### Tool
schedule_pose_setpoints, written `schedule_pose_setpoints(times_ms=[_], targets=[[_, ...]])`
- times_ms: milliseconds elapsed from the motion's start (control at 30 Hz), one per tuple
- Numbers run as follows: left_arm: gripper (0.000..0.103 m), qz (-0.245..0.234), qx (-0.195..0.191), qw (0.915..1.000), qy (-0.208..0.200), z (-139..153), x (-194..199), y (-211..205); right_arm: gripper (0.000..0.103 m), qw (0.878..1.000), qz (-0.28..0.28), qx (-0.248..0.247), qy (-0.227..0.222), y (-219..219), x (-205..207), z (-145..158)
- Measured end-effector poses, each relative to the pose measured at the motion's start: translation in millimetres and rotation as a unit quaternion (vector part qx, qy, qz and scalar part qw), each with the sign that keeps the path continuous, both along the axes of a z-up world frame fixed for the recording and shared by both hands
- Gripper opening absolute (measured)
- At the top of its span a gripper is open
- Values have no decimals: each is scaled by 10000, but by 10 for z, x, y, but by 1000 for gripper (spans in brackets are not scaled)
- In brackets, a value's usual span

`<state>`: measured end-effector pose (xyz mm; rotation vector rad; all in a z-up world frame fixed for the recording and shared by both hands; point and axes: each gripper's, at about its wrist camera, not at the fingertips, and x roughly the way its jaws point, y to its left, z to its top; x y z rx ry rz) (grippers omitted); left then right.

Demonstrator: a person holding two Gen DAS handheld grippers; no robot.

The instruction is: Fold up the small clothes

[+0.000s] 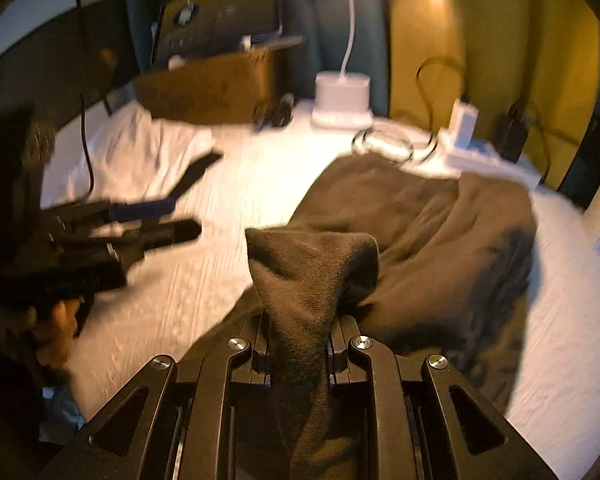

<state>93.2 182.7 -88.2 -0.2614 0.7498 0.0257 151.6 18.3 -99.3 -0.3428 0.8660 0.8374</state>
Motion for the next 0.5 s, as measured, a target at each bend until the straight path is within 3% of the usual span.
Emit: schedule_pose_setpoints(times_ms=[100,200,333,500], targets=[[56,11,3,10000,53,-20,-23,-13,20,9999,-58,-87,6,2,-59,-91],[56,15,22,10000,62,-7,-46,-42,30,9999,7,-122,92,2,-111,-126],[56,-1,68,10000,19,55,-71,-107,65,9994,306,7,157,11,-270,-130],[56,-48,172,9998,-1,132,-57,-229,66,9985,489,109,207,-77,-411,-104]])
